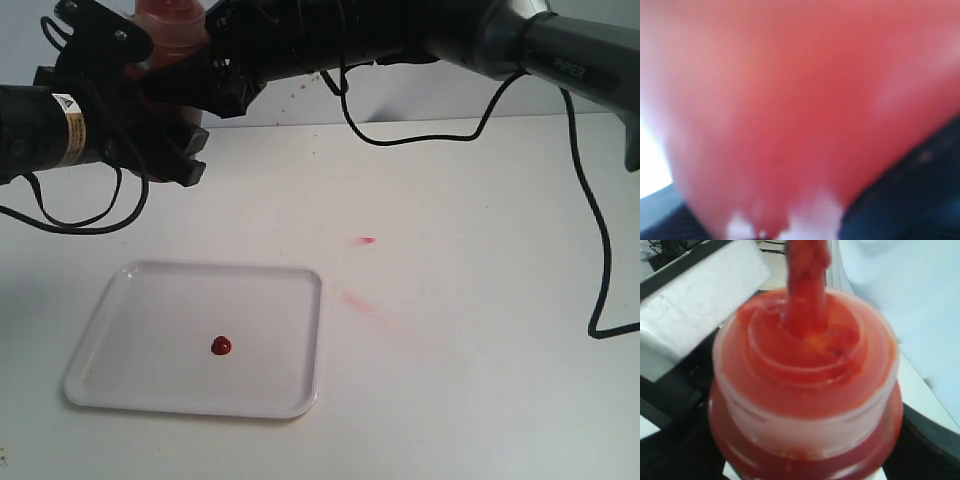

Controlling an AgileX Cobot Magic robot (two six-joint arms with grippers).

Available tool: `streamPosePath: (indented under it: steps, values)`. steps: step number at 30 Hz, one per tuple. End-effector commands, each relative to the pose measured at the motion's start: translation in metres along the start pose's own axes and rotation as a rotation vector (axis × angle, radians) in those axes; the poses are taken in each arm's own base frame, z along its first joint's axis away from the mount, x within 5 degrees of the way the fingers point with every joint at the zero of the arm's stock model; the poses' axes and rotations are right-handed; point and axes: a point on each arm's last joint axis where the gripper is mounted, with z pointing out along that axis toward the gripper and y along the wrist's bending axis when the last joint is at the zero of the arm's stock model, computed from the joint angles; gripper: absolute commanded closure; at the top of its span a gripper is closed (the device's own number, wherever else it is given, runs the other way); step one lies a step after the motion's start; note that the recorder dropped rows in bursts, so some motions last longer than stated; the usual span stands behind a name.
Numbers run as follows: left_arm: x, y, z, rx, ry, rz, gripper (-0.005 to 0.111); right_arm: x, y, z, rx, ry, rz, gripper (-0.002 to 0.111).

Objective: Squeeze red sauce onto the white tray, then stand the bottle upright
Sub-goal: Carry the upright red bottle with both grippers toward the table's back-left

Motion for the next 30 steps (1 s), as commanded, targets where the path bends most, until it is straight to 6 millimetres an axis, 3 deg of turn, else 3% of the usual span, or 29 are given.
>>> streamPosePath:
  steps: [1, 5, 9, 12, 17, 18, 30]
  values:
    - [-0.011, -0.002, -0.005, 0.017, -0.039, 0.013, 0.107, -0.007, 0.015, 0.014, -0.051, 0.006, -0.036, 0.108]
    - [-0.011, -0.002, -0.005, 0.017, -0.039, 0.013, 0.104, -0.008, 0.015, 0.015, -0.042, 0.007, -0.036, 0.108]
    - [-0.011, -0.002, -0.005, 0.017, -0.039, 0.019, 0.09, -0.007, 0.015, 0.015, -0.038, 0.008, -0.037, 0.108]
    - [-0.011, -0.002, -0.005, 0.016, -0.039, 0.036, 0.065, -0.007, 0.015, 0.015, -0.038, 0.008, -0.037, 0.108]
    - [-0.011, 0.0, -0.005, 0.002, -0.037, 0.073, 0.008, -0.007, 0.014, 0.015, -0.034, 0.009, -0.037, 0.108]
    - [-0.011, 0.001, -0.005, -0.016, -0.034, 0.073, 0.002, -0.007, 0.014, 0.015, -0.029, 0.009, -0.037, 0.108]
    - [-0.005, 0.037, -0.013, -0.415, 0.041, 0.062, 0.002, 0.002, -0.001, 0.013, 0.131, 0.118, -0.104, 0.108]
